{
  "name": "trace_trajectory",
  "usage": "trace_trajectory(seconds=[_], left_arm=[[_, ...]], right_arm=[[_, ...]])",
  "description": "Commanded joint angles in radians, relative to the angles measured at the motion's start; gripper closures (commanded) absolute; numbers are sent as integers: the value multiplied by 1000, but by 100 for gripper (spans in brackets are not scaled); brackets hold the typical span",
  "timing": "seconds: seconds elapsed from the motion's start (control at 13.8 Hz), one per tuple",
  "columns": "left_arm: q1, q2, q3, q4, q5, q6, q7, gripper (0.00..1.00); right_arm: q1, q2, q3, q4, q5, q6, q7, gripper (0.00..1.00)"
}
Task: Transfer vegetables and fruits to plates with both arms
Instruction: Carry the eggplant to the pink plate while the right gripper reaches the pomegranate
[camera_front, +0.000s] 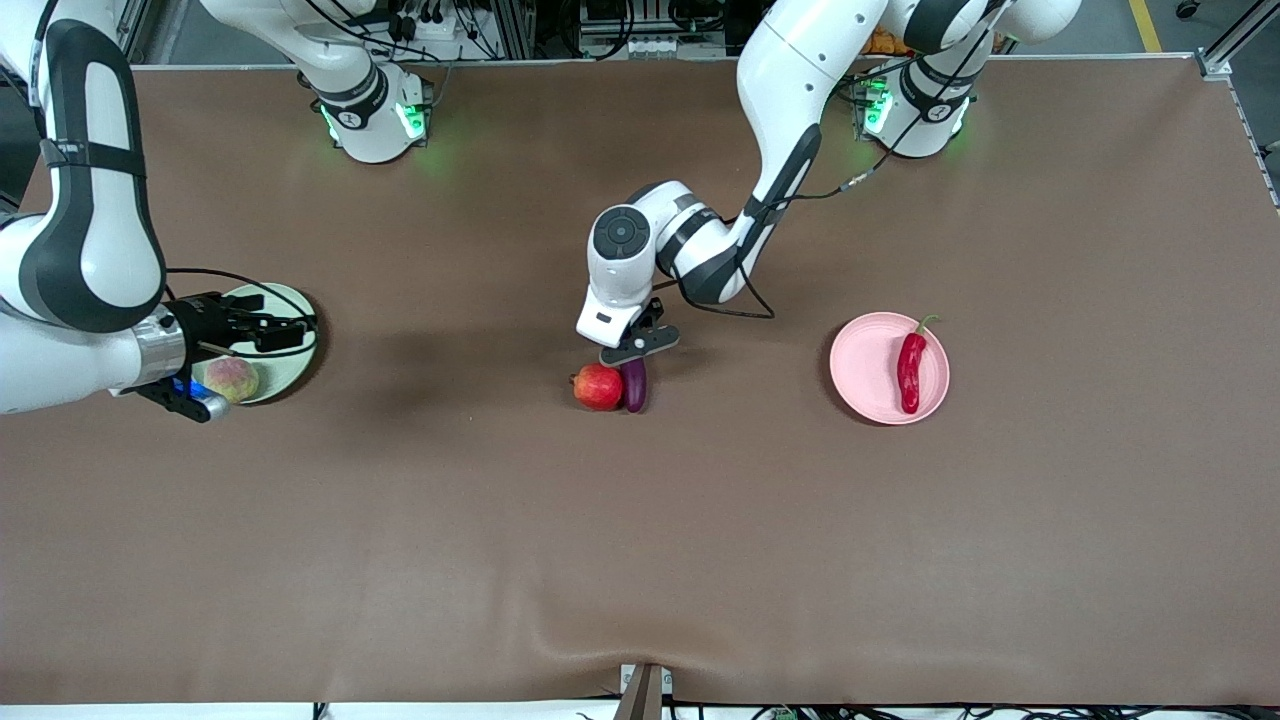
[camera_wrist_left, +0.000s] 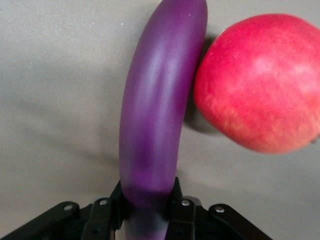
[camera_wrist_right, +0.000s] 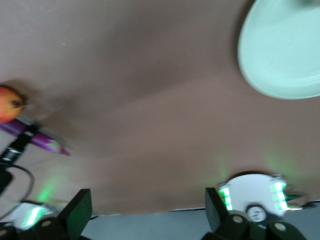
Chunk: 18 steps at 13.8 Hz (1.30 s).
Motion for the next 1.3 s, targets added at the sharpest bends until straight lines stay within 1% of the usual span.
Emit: trace_trajectory(seconds=[0.0, 0.14, 0.29, 0.36, 0.51, 0.65, 0.79, 0.87, 1.01, 1.08, 1.23], left_arm=[[-22, -97, -16, -5, 24, -172, -68, 100], [-21, -164, -40, -5, 12, -309, -77, 100], [-7, -229, -37, -5, 12, -439, -63, 100], [10, -255, -33, -5, 19, -481, -47, 100], [85, -282, -31, -5, 25, -518, 68, 100], [151, -281, -27, -10, 45, -527, 195, 100], [220, -278, -28, -26, 113, -529, 307, 100], [263, -276, -28, -49, 137, -529, 367, 100], [330, -273, -28, -106, 223, -506, 464, 100], [365, -276, -31, -140, 258, -466, 498, 100], [428, -319, -33, -241, 274, -380, 584, 99]], right_arm=[[52, -3, -5, 5, 72, -3, 125, 0], [101, -1, -5, -1, 96, 35, 206, 0], [143, 5, -5, -3, 145, 77, 279, 0], [164, 6, -5, -4, 165, 107, 309, 0], [218, 23, -5, -6, 170, 179, 383, 0], [264, 51, -5, -10, 171, 262, 461, 0], [324, 75, -5, -10, 200, 331, 538, 0], [350, 88, -5, -9, 214, 377, 591, 0], [402, 114, -4, -9, 219, 460, 680, 0], [434, 129, -4, -9, 236, 518, 719, 0], [488, 169, -4, -9, 273, 636, 812, 0]])
